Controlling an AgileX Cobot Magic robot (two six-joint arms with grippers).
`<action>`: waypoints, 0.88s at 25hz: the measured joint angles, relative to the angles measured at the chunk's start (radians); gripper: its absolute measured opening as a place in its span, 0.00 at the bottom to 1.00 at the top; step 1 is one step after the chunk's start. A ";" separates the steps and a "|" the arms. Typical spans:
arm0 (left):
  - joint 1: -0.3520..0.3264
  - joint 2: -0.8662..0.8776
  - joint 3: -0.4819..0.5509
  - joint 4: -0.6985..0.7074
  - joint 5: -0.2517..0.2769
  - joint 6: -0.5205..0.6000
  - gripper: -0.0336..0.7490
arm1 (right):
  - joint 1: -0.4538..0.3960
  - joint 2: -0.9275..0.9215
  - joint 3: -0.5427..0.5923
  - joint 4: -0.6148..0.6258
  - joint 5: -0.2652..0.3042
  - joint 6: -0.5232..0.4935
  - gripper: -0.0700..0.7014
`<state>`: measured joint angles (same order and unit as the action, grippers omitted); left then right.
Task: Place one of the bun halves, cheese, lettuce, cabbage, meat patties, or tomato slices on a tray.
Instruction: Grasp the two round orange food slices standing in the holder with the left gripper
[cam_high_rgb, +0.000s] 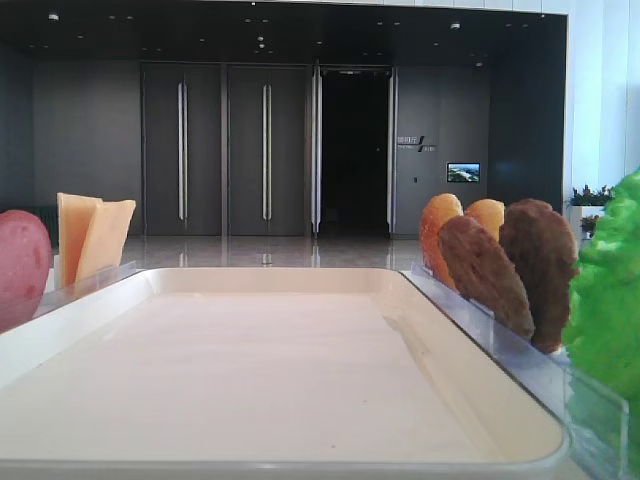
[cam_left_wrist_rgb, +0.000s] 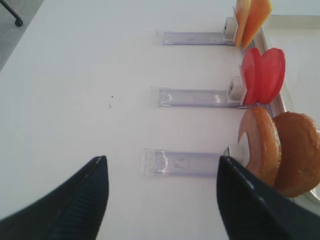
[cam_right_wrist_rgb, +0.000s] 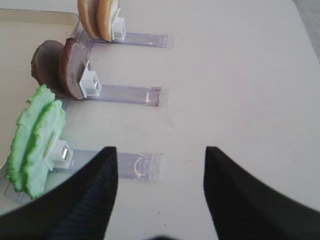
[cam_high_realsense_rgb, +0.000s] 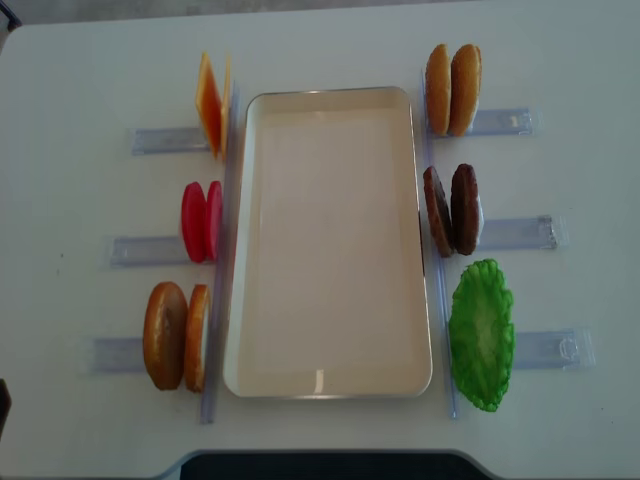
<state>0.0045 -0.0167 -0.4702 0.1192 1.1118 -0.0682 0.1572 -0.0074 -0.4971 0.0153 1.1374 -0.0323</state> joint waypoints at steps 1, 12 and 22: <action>0.000 0.000 0.000 0.000 0.000 0.000 0.70 | 0.000 0.000 0.000 0.000 0.000 0.000 0.61; 0.000 0.000 0.000 -0.006 0.000 0.000 0.70 | 0.000 0.000 0.000 0.000 0.000 0.000 0.61; 0.000 0.000 -0.014 0.005 0.015 0.000 0.64 | 0.000 0.000 0.000 0.000 0.000 0.000 0.61</action>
<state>0.0045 -0.0167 -0.4847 0.1244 1.1270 -0.0682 0.1572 -0.0074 -0.4971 0.0153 1.1374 -0.0323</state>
